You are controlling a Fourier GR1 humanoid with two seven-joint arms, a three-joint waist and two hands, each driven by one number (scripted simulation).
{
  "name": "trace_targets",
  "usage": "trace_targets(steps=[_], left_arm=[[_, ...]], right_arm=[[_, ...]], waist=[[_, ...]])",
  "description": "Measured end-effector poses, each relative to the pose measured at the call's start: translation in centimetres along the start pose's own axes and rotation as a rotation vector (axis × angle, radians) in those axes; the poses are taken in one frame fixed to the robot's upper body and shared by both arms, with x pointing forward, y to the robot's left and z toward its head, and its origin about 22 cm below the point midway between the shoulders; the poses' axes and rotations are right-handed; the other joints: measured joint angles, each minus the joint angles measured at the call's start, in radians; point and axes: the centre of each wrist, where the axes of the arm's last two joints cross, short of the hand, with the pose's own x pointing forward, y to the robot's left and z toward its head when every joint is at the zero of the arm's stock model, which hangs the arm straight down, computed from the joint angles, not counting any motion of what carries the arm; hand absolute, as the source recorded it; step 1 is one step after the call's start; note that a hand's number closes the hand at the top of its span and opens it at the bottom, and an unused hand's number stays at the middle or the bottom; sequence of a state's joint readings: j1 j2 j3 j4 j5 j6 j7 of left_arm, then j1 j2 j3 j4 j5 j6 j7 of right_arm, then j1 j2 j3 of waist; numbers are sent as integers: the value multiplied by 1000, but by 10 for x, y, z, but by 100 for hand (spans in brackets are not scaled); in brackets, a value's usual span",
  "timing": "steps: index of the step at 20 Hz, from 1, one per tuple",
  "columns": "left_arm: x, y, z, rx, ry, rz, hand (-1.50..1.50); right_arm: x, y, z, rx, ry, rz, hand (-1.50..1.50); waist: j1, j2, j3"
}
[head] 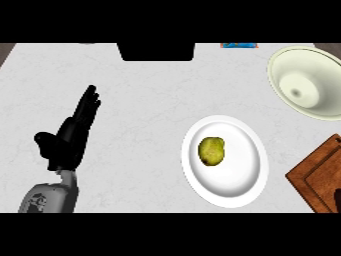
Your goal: Pick the cupcake from the plate and place it in the bowl
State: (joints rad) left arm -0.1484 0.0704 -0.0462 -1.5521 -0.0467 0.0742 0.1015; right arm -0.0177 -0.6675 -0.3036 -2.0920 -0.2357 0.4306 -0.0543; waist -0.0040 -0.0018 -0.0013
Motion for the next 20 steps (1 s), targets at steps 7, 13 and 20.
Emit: trace_targets(steps=[7,13,20], left_arm=[[-2,-3,2,-9,-1,6,0],[-1,-3,-4,-22,-6,5,0],[-1,-7,-5,-36,-7,9,0]], right_arm=[[-2,-22,-43,-63,79,33,150],[-27,-40,-69,-93,159,187,150],[-80,-43,-93,-105,232,379,150]], waist=[[11,2,0],[21,6,1],[32,10,1]])
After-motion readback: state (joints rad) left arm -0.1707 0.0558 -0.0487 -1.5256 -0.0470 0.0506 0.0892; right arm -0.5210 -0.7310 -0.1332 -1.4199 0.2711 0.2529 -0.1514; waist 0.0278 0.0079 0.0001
